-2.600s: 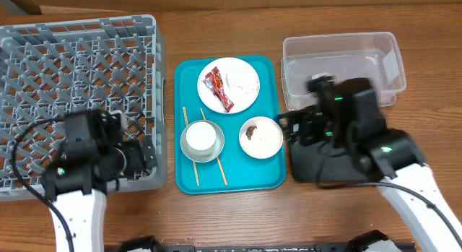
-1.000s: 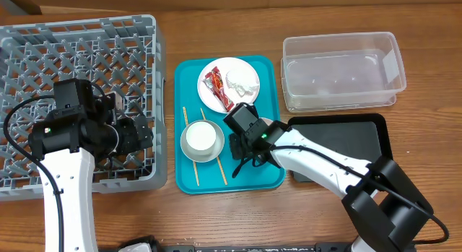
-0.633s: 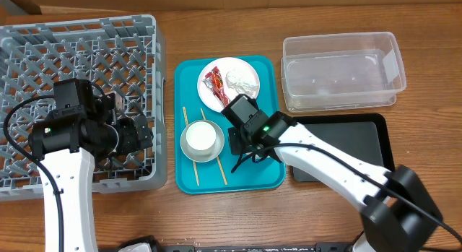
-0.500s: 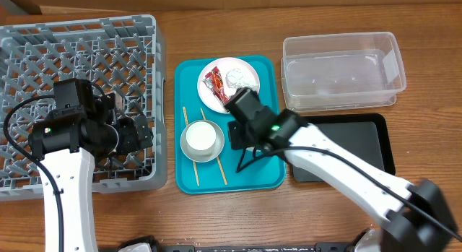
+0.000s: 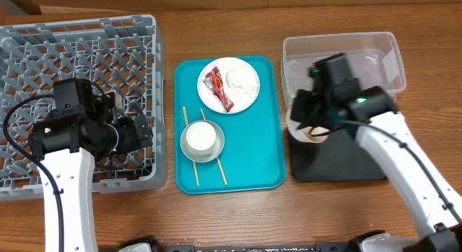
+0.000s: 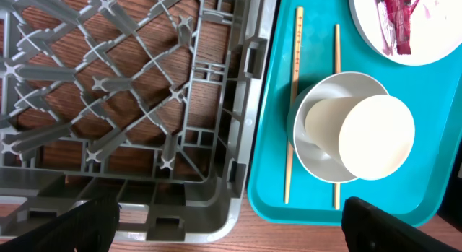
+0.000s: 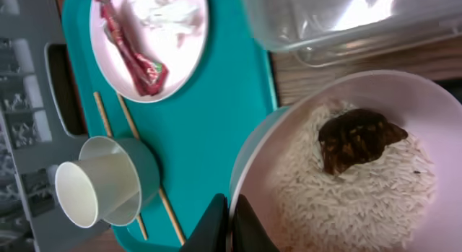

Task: Sort waste into correct bins and load items into the dishwasher
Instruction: 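Carry the pink bowl over the black tray and tip out the scraps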

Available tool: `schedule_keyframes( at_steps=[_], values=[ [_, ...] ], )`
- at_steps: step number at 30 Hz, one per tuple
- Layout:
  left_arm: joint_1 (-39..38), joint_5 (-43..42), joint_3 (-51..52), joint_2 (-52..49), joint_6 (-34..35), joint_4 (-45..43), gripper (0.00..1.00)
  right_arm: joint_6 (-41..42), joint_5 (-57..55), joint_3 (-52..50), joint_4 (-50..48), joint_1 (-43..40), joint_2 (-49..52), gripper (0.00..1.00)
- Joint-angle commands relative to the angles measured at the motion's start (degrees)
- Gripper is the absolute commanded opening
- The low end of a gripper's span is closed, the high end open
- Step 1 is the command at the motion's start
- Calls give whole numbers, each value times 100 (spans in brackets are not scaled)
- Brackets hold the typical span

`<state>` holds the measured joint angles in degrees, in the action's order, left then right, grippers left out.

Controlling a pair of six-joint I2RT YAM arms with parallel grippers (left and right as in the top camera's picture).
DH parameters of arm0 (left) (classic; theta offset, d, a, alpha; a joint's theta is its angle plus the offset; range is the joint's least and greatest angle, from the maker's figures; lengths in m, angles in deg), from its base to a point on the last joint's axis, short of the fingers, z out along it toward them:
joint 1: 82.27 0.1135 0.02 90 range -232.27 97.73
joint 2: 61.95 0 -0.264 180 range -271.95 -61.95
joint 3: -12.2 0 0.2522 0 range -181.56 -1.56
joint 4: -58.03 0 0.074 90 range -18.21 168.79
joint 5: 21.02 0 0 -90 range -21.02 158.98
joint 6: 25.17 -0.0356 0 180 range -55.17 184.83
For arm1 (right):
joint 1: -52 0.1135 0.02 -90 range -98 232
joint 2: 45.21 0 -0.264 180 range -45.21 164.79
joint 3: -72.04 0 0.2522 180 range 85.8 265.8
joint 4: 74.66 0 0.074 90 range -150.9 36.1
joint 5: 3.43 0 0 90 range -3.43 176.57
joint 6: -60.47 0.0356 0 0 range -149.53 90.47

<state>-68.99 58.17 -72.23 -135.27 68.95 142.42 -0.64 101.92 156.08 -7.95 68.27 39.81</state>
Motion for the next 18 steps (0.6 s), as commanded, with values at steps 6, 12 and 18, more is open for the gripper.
schedule_keyframes(
  at_steps=[6, 12, 18],
  values=[
    [20, -63, -157, -7, -72, -24, 100, -1062, 2739, -1117, -649, -1558, -66, 4],
    [20, -63, -157, -7, -70, -22, 100, -1134, 4070, -1917, -1349, -2531, -52, 4],
    [20, -66, -157, -7, -70, -42, 100, -1086, 5405, -2433, -1908, -3434, 96, 4]
  ],
)
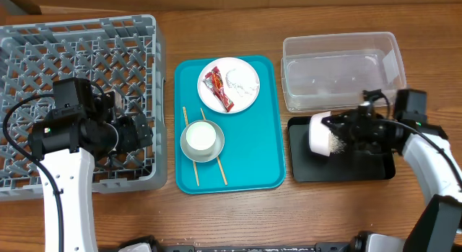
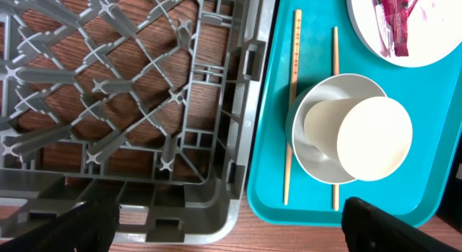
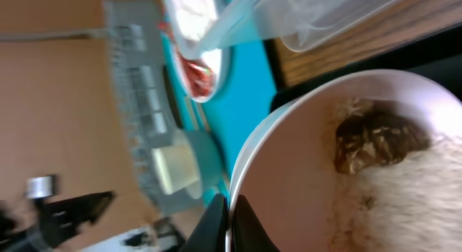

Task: Sort waste into correct bins and load items into the dishwasher
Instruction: 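Carry the pink bowl over the black tray and tip out the scraps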

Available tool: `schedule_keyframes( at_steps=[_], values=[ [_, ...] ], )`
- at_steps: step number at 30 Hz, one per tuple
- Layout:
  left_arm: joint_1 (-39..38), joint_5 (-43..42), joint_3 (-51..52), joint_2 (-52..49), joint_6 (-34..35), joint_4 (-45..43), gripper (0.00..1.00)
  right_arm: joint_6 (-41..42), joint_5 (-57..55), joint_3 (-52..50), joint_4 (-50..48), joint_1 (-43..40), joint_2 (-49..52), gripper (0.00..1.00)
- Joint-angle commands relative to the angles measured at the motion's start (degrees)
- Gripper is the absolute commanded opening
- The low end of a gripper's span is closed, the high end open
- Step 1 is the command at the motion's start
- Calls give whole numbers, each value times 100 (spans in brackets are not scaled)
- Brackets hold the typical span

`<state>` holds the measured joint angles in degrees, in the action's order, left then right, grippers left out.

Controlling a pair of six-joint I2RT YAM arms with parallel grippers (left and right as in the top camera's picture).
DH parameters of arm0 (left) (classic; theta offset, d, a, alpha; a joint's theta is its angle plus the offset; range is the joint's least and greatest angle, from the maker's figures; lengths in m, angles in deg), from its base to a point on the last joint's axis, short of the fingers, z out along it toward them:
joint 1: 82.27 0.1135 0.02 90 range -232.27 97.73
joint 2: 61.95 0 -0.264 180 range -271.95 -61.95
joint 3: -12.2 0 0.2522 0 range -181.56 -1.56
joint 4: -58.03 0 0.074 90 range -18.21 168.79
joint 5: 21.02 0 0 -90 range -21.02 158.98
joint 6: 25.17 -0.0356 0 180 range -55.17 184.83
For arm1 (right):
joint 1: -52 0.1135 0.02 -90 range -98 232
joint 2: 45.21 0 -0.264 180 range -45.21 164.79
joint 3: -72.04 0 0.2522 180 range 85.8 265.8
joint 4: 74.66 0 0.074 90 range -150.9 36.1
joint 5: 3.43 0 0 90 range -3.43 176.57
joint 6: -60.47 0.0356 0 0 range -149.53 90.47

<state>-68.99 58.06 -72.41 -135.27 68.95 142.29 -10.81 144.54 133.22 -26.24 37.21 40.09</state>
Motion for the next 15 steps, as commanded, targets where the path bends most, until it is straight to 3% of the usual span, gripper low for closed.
schedule_keyframes(
  at_steps=[1, 9, 15],
  values=[
    [20, -55, -140, -7, -70, -28, 100, -74, 1250, -184, -79, -450, 85, 4],
    [20, -55, -140, -7, -70, -31, 100, -52, 2396, -286, -125, -1207, 94, 4],
    [20, -52, -140, -7, -70, -50, 100, 400, 3025, -286, -118, -1624, 94, 4]
  ],
)
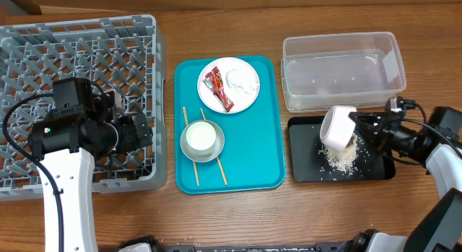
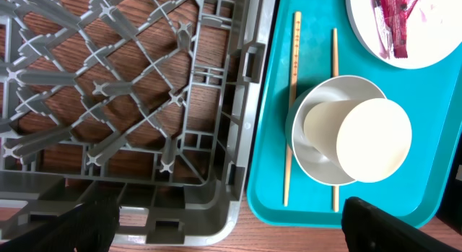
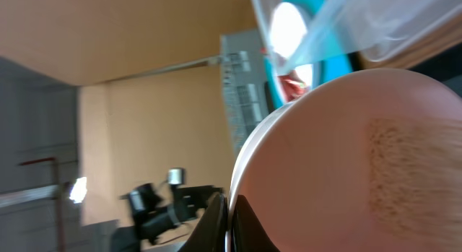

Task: Sort waste into correct bins and load items into the dishwasher
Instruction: 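Carry the pink bowl over the black tray and tip out the scraps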

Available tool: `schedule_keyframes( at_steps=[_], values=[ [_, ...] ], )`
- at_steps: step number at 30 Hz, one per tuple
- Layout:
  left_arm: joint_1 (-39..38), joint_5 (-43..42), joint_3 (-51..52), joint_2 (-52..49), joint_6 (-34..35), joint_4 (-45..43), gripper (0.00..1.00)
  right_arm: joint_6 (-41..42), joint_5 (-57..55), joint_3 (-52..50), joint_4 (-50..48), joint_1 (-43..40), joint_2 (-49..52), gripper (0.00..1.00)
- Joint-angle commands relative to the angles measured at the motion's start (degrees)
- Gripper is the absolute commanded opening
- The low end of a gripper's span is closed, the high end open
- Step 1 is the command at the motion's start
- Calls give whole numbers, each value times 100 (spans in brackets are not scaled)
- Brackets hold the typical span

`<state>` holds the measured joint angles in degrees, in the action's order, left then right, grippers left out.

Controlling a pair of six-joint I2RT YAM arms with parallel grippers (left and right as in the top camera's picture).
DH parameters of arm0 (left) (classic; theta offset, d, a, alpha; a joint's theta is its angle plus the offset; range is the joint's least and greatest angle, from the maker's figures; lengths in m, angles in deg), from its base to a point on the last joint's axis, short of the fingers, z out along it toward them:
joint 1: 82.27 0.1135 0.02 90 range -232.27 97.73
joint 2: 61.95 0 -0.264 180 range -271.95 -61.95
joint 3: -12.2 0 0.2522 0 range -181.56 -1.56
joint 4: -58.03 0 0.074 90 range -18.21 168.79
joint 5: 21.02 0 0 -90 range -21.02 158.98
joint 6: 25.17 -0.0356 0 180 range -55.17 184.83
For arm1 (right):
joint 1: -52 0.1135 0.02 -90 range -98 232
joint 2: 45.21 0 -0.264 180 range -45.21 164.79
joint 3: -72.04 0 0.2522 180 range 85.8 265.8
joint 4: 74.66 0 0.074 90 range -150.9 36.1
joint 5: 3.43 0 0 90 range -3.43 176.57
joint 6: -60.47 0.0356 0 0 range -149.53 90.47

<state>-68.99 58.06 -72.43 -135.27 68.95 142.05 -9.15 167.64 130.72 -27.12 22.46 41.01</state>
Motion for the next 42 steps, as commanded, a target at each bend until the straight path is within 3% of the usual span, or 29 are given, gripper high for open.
schedule_keyframes(
  at_steps=[1, 11, 26, 36, 38, 42],
  values=[
    [20, -55, -138, -7, -70, -24, 100, 238, 822, -37, -31, -201, 2, 4],
    [20, -52, -138, -7, -70, -24, 100, 831, 887, -37, 35, -369, 2, 4],
    [20, -52, -138, -7, -70, -26, 100, 826, 857, -35, -42, -361, 0, 4],
    [20, -52, -138, -7, -70, -26, 100, 979, -116, -35, -33, -208, 0, 4],
    [20, -52, -138, -7, -70, -24, 100, 118, 914, -37, -400, -199, 0, 4],
    [20, -52, -138, -7, -70, -26, 100, -372, 870, -11, -422, -61, -70, 4]
  ],
)
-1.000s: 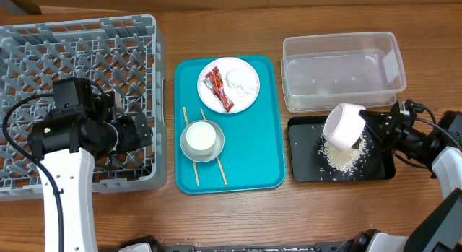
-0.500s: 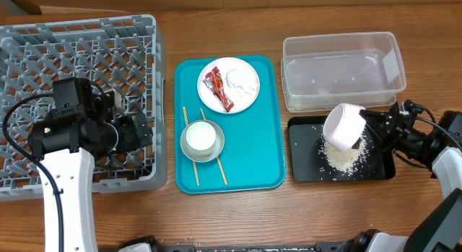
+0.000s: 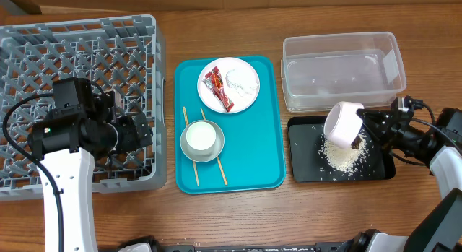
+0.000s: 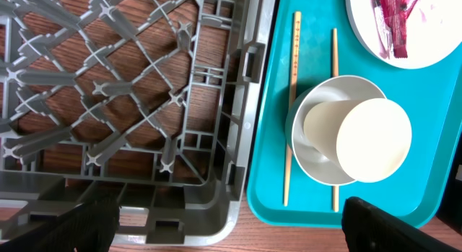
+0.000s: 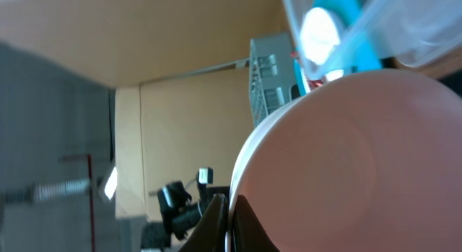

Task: Sort waste into correct bins and load items into the dishwasher
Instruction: 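Carry the pink bowl over the black tray and tip out the scraps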

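Observation:
My right gripper point(image 5: 229, 222) is shut on the rim of a white bowl point(image 3: 343, 123), held tipped over the black tray point(image 3: 307, 167). A heap of rice point(image 3: 339, 157) lies on that tray, with a dark lump at the bowl's mouth. The bowl's pink inside point(image 5: 346, 165) shows bare in the right wrist view. My left gripper point(image 4: 229, 222) stands open over the corner of the grey dish rack point(image 3: 79, 100). On the teal tray point(image 3: 267, 136) sit a paper cup in a small bowl point(image 3: 201, 138), two chopsticks point(image 3: 194, 151) and a plate point(image 3: 229, 85) with a red wrapper and tissue.
A clear plastic bin point(image 3: 343, 68) stands behind the black tray. The dish rack fills the left side of the wooden table point(image 3: 238, 216).
The tipped bowl has shifted slightly right over the black tray. The rice heap below is a little bigger, and the bowl's inside now looks bare. My left arm has not moved.
My right gripper first held the bowl full of rice and a dark lump upright beside the teal tray. Then the bowl lay on its side over the black tray. Later rice lay spilled on the tray, and now the bowl looks emptied.

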Available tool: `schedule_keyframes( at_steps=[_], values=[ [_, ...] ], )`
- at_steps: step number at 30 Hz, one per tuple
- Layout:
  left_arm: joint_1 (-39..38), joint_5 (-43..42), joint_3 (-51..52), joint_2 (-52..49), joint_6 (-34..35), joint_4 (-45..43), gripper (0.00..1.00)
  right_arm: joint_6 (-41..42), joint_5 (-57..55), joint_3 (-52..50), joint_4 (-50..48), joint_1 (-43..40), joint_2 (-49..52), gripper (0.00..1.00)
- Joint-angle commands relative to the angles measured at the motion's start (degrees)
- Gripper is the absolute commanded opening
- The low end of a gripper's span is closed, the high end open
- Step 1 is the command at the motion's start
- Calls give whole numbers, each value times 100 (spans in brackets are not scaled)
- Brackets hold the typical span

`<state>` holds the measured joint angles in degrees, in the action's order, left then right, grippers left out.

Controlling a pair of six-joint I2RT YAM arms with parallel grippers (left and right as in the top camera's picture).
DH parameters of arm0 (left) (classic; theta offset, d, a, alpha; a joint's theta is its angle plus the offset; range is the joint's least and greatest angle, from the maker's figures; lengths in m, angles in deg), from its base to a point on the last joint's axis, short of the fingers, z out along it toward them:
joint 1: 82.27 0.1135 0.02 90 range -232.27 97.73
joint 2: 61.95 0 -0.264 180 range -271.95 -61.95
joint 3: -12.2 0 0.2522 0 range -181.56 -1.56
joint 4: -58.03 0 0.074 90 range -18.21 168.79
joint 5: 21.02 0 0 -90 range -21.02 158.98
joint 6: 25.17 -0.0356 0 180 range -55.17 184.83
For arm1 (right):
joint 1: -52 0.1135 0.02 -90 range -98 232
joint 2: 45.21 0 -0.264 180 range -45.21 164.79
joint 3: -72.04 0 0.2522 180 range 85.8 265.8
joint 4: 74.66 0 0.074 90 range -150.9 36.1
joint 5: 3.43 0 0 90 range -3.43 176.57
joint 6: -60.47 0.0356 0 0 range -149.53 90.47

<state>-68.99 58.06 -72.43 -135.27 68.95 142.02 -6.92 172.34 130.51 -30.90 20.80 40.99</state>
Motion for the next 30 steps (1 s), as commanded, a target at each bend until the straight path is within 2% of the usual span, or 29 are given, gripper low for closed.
schedule_keyframes(
  at_steps=[1, 9, 15, 23, 30],
  values=[
    [20, -52, -138, -7, -70, -22, 100, -592, 356, 9, -35, 105, -68, 4],
    [20, -52, -138, -7, -70, -24, 100, -804, 221, 9, -63, 162, -68, 4],
    [20, -52, -138, -7, -70, -26, 100, -763, -291, 85, 61, 680, -81, 4],
    [20, -52, -138, -7, -72, -26, 100, -951, -2240, 986, 1235, 1596, -603, 4],
    [20, -55, -138, -7, -68, -57, 100, -1419, -4487, 2184, 2297, 2876, -863, 4]
  ],
)
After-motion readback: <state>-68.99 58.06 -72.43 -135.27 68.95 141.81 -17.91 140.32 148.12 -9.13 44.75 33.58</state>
